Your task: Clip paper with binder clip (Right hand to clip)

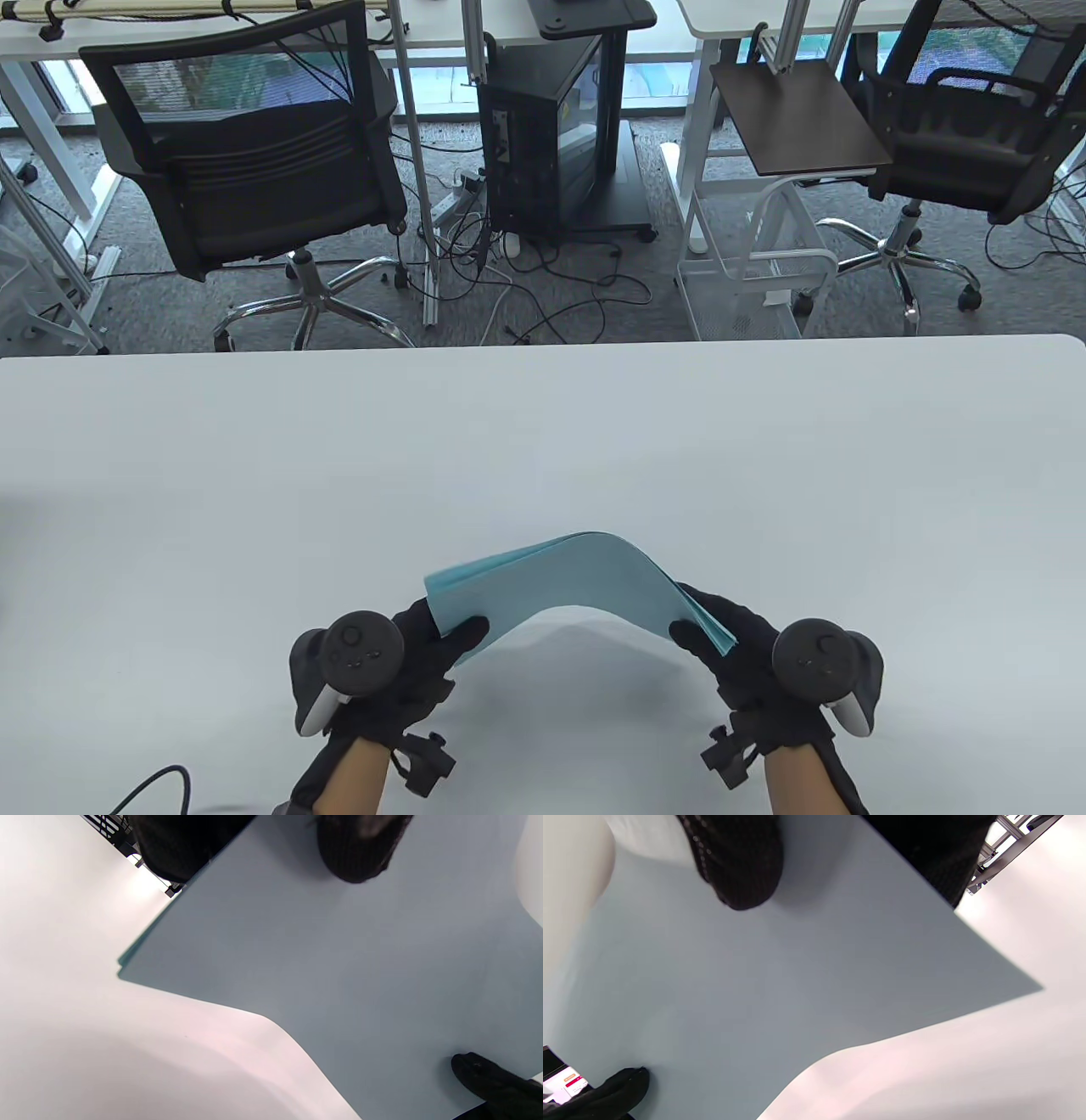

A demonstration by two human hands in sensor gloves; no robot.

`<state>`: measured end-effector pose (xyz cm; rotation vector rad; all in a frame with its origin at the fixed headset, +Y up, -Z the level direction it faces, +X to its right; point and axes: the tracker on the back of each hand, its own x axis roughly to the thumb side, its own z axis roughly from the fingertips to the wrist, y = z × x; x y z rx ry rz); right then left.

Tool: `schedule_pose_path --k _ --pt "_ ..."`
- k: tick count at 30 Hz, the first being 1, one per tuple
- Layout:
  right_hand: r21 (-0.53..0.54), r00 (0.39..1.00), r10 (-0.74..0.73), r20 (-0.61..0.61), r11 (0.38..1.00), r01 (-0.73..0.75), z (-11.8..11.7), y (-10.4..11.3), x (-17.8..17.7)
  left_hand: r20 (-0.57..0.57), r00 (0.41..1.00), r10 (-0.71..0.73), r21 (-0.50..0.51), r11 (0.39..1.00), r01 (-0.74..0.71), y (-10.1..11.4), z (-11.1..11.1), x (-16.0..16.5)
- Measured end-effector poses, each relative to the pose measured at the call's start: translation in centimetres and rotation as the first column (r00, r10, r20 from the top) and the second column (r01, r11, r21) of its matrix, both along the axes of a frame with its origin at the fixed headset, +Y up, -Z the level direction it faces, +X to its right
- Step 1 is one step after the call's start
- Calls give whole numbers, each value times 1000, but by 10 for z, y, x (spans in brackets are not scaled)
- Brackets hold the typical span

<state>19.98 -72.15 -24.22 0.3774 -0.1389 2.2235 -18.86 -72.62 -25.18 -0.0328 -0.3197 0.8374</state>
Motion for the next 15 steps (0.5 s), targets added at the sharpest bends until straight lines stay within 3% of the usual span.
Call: schedule_pose_path --k 3,5,8,13,15 --pt "-202 997 71 -12 977 -72 -6 -30 2 28 996 -82 -211 974 86 -35 -3 -1" --pt "-241 999 32 -37 970 -40 -7 -36 3 41 998 -48 -235 970 56 -38 -5 -1" --pt "-167 1000 0 -1 986 -1 -7 -25 5 51 998 -30 -214 976 40 -27 -8 -4" --pt "-91 989 -144 -46 986 140 -4 -5 12 2 988 152 -242 959 -147 -12 -9 -22" --pt "-60 987 -138 -76 989 134 -1 5 12 -117 975 190 -144 968 -206 5 -3 -30"
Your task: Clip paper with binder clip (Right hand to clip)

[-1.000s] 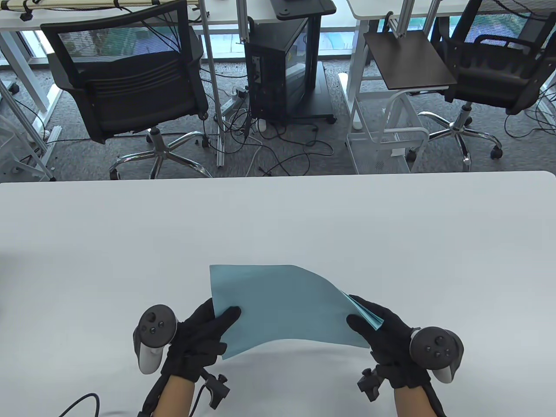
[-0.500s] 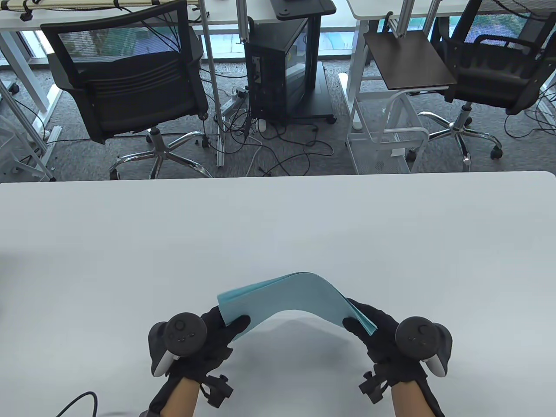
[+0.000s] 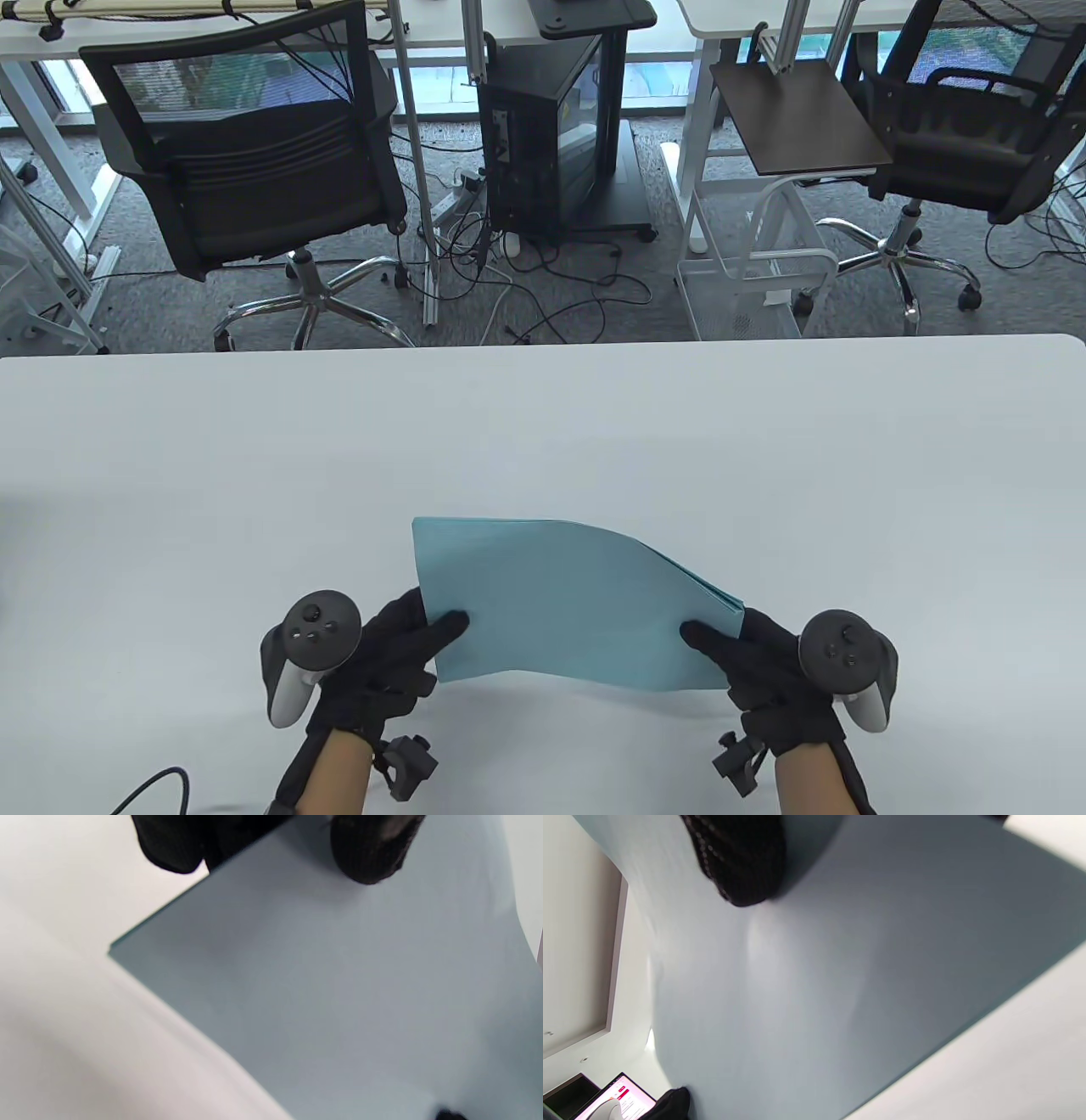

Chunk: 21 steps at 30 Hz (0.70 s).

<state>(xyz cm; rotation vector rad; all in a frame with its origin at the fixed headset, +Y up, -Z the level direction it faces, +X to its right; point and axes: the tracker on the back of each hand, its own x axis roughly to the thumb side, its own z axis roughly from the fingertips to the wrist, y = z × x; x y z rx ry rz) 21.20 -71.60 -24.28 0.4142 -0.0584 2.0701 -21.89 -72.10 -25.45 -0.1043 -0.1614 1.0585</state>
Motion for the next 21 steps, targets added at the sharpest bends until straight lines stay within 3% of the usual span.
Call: schedule_pose_path --k 4,6,10,12,15,17,20,21 --pt "28 994 93 -50 995 -92 4 14 -3 -163 984 -68 251 962 108 39 15 -3" --pt "35 989 132 -64 991 -130 5 17 -6 -153 979 -134 320 931 177 53 20 3" --pt "59 961 259 -100 965 -254 7 19 -18 -118 929 -352 477 800 364 79 36 32" --pt "74 946 305 -111 952 -299 8 19 -25 -67 872 -484 506 737 448 84 42 51" --pt "98 922 364 -134 930 -353 9 18 -35 3 741 -671 495 645 582 81 45 78" --pt "113 910 388 -148 921 -374 10 18 -40 17 688 -725 490 606 626 74 43 88" --pt "122 907 387 -166 921 -371 10 16 -45 -10 701 -713 498 605 622 64 39 91" --pt "116 903 399 -161 916 -384 10 14 -46 11 730 -683 488 641 592 59 36 90"
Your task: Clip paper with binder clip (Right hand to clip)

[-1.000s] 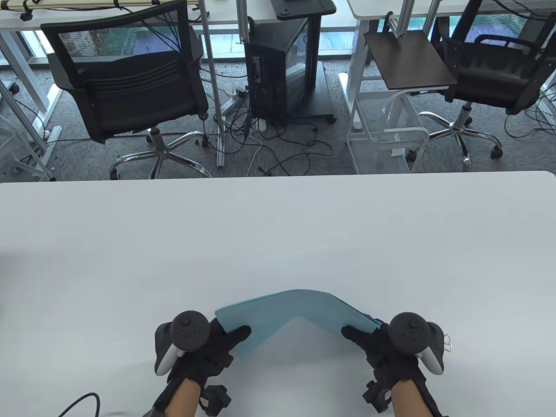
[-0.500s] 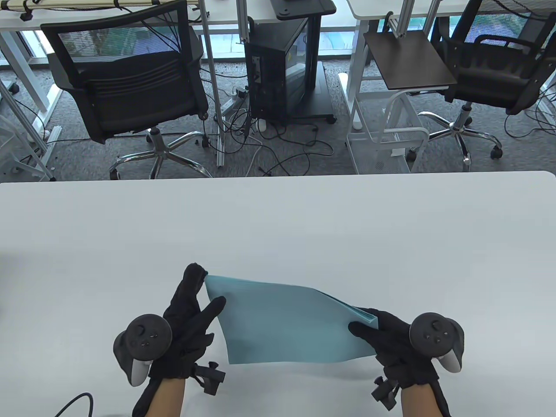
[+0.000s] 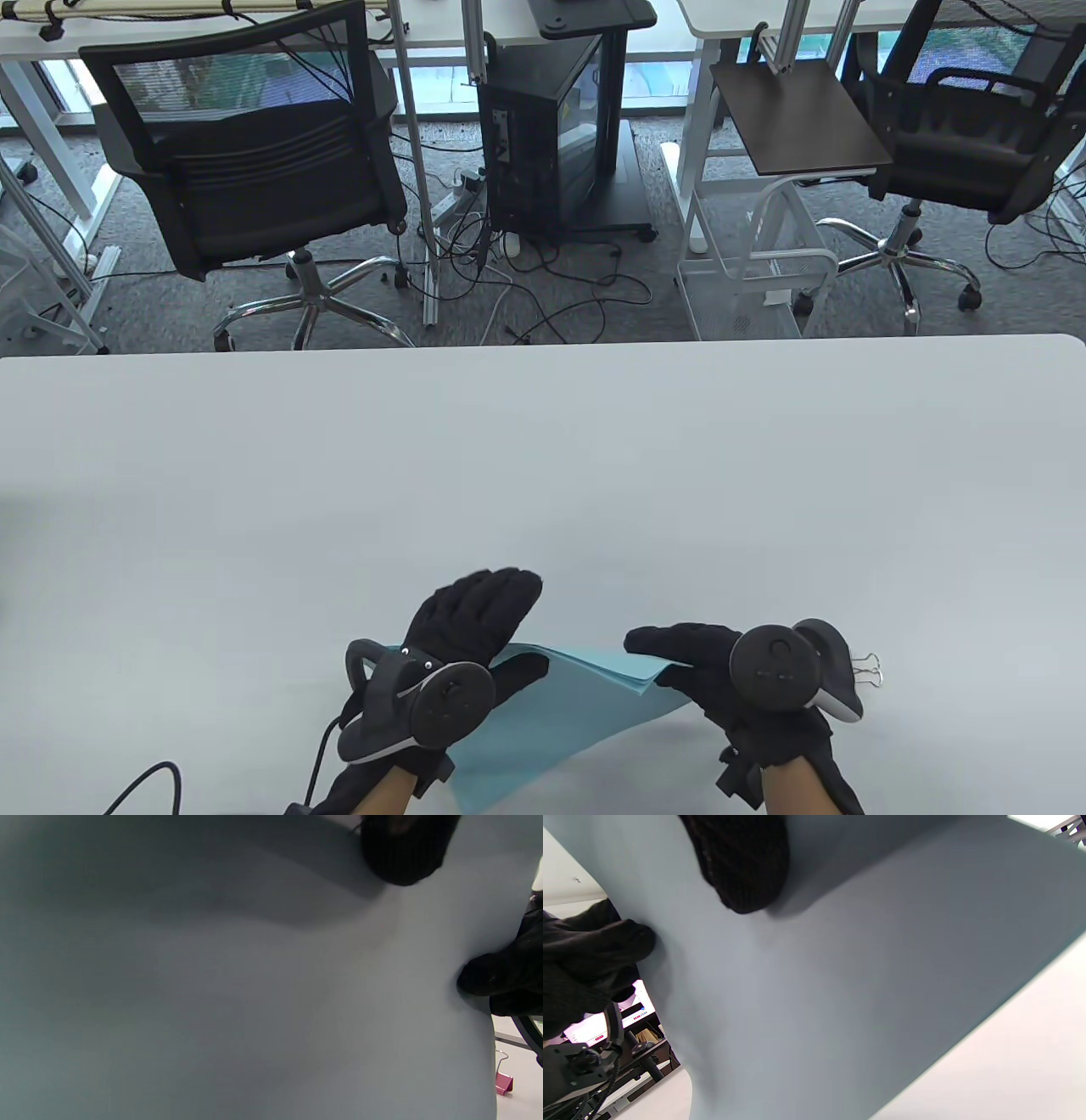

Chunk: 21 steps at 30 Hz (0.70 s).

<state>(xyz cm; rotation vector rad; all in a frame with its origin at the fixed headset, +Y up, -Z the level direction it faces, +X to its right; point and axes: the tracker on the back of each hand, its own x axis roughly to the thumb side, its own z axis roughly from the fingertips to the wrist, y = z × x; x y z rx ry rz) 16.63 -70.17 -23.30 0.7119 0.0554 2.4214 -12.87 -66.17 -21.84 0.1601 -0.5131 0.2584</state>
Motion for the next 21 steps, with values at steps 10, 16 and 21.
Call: schedule_pose_path --k 10,16,21 --pt "57 983 -5 182 998 -6 1 9 25 43 994 100 10 995 -100 -15 -9 -8" --pt "237 854 -139 501 971 19 18 34 83 -4 992 127 -16 992 -127 -24 -16 -18" --pt "192 646 -87 758 977 -94 27 29 122 -29 993 116 -17 993 -116 -29 -18 -21"
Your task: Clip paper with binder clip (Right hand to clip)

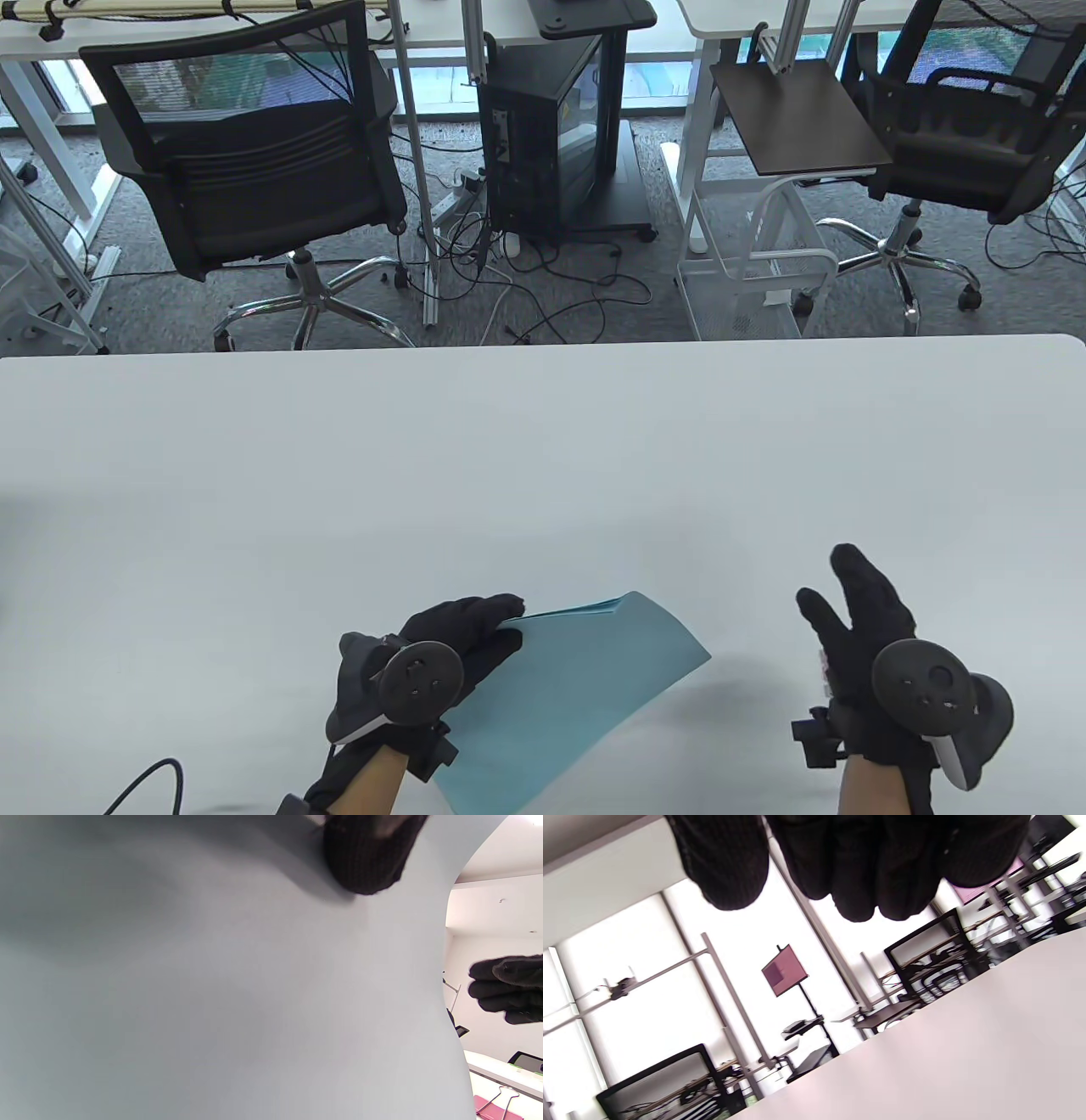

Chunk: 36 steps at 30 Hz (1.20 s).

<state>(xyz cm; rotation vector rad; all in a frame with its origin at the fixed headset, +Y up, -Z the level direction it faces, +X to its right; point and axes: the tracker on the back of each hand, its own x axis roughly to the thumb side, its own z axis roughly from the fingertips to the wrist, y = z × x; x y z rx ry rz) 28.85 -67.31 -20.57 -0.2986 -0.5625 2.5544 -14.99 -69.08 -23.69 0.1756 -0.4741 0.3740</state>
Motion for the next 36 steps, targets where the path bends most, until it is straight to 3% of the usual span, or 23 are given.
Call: schedule_pose_path --k 3,10,18,21,25,29,32,36 --pt "-159 989 29 147 987 -6 -1 -12 16 -14 1000 -9 -8 1000 9 -3 -1 -1" --pt "-497 950 142 277 867 16 -12 -50 26 -27 999 -44 -20 999 44 -9 -2 -3" --pt "-571 946 147 290 819 48 -17 -74 29 -26 997 -67 -21 998 66 -11 -2 0" --pt "-559 947 132 294 827 59 -17 -75 29 -27 996 -80 -18 997 80 -11 -2 0" --pt "-520 962 7 273 842 141 -17 -76 30 -29 996 -79 -21 997 78 -11 -2 0" --pt "-425 968 -98 232 885 192 -17 -71 28 -30 996 -82 -18 997 82 -11 -3 0" --pt "-297 962 -190 194 924 242 -16 -63 25 -31 996 -83 -19 996 82 -11 -3 0" --pt "-186 945 -316 81 927 326 -16 -54 20 -33 996 -87 -17 996 86 -11 -3 0"
